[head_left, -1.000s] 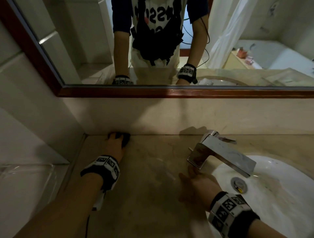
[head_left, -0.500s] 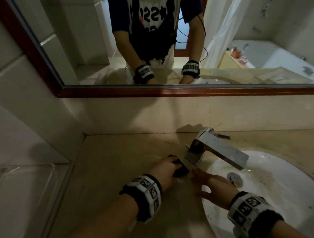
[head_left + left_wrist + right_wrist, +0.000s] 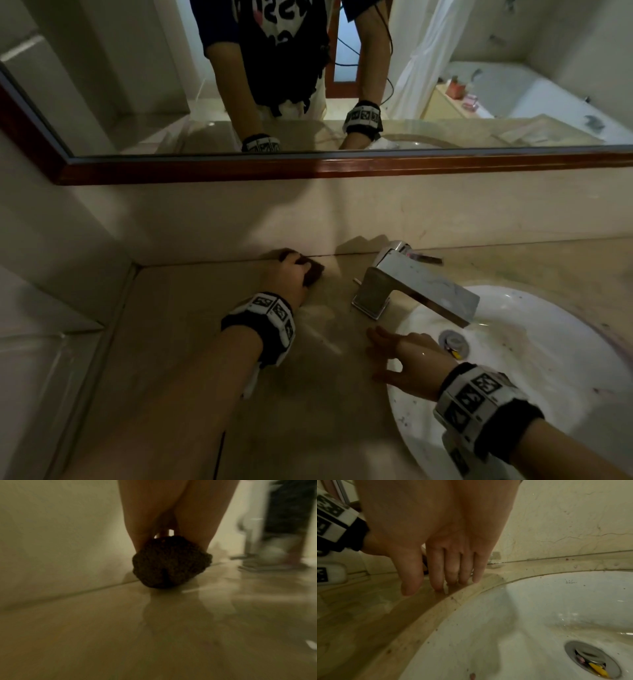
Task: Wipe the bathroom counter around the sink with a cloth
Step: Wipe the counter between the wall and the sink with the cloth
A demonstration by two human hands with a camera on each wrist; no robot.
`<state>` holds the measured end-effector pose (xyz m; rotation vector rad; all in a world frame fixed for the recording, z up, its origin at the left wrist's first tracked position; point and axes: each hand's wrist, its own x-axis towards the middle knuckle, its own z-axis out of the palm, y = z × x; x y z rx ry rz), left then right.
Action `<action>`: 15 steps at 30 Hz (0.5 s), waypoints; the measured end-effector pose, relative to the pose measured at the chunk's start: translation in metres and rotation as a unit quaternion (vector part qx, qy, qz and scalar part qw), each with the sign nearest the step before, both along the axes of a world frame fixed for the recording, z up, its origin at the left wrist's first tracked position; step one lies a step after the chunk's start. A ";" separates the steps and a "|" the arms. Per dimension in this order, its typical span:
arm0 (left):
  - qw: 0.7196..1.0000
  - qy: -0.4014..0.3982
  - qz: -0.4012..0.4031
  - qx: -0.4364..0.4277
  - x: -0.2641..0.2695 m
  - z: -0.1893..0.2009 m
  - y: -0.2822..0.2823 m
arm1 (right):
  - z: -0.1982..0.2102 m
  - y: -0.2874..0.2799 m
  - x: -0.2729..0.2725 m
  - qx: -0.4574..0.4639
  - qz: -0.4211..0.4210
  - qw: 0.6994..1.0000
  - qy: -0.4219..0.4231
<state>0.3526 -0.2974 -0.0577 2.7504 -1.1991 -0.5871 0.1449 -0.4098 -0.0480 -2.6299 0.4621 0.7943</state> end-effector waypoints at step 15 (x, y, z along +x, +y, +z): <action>0.994 0.014 -0.105 -0.007 -0.094 0.005 0.016 | 0.009 0.007 -0.015 0.010 0.004 1.000 0.026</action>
